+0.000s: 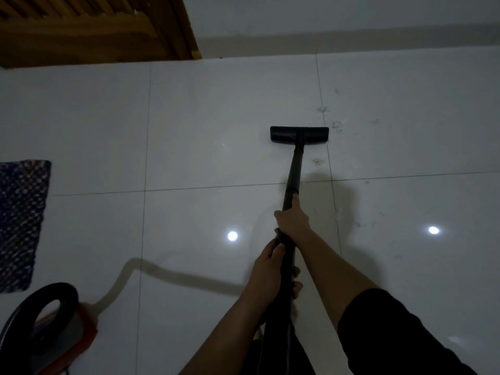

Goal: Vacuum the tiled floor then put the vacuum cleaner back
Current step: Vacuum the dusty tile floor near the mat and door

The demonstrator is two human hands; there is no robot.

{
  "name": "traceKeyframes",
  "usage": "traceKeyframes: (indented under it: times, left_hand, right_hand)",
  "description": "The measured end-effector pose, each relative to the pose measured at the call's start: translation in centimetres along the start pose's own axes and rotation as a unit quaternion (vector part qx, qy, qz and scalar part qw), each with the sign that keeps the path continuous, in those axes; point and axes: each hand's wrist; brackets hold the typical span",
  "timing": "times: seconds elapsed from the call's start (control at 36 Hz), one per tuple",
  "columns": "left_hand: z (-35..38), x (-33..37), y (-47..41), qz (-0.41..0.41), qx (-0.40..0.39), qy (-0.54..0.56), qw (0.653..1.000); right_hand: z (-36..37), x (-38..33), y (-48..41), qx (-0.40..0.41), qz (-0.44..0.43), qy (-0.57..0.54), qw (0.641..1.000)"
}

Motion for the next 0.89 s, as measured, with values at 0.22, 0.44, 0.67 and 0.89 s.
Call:
traceKeyframes:
  times: [0.22,0.44,0.67,0.89]
  left_hand:
    - [1.3,-0.4,0.6,-0.039,-0.001,0.017,0.999]
    - [1.8,-1.0,1.6,0.000,-0.005,-0.055,0.998]
    - [2.0,-3.0,2.9,0.017,0.019,-0.096,0.995]
    - [-0.6,-5.2,5.4,0.025,-0.014,-0.129,0.991]
  right_hand:
    - [-1.0,0.7,0.1,-0.005,0.004,0.007,1.000]
    - [-2.2,1.8,0.8,0.003,0.018,0.002,1.000]
    - [-2.7,3.7,2.9,0.007,0.029,-0.018,0.999]
    - [-1.3,6.0,6.0,0.018,0.042,-0.036,0.998]
Point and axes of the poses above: each hand's wrist, its own y-axis away from the middle knuckle, its own z-axis out of the palm, x = y × z, and after that the axes turned 10 degrees about x, right-handed
